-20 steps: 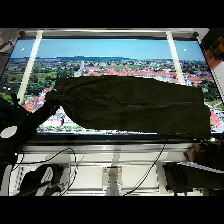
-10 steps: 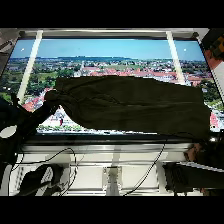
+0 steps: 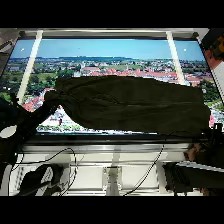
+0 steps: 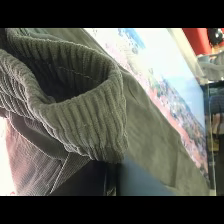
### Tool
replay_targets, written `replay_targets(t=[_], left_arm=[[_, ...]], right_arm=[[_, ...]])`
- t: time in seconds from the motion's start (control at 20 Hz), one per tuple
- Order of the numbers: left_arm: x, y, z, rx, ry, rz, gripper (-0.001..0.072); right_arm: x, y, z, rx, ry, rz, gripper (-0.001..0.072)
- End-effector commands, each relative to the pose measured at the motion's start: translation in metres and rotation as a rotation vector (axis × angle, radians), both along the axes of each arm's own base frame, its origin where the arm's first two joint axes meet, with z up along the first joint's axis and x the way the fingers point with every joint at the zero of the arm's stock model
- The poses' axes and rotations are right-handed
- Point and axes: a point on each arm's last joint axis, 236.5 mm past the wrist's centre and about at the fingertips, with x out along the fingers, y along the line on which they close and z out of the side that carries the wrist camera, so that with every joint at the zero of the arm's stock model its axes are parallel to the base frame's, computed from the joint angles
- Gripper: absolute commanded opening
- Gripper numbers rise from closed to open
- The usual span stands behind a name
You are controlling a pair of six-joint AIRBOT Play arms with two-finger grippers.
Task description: Fold the clothes and pants, and hang the long-sleeved shirts on hangers.
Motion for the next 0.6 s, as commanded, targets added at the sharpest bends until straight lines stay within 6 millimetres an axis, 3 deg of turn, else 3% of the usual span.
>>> replay_targets(t=[0.0,0.1,0.2,0.35,0.45,0.55], left_arm=[[0.002,0.003,0.001,-0.004,-0.002,0.019,0.0021],[0.005,0.014,0.006,0.023,-0.025,0.062,0.0018],[0.009,0.040,0.025,0.041,-0.080,0.192,0.0017],[-0.007,0.051,0.046,0.119,-0.126,0.240,0.0017],[-0.024,0.065,0.042,0.191,-0.076,0.293,0.0016],[-0.046,0.078,0.024,0.244,0.034,0.344,0.0016]], right_arm=[[0.007,0.008,0.012,0.010,-0.042,0.079,0.0017],[0.008,0.005,0.028,0.004,-0.060,0.101,0.0016],[0.010,-0.013,0.053,-0.049,-0.093,0.083,0.0015],[0.012,-0.027,0.091,-0.071,-0.113,0.114,0.0016],[0.016,-0.033,0.117,-0.085,-0.131,0.146,0.0016],[0.018,-0.039,0.141,-0.096,-0.142,0.159,0.0017]])
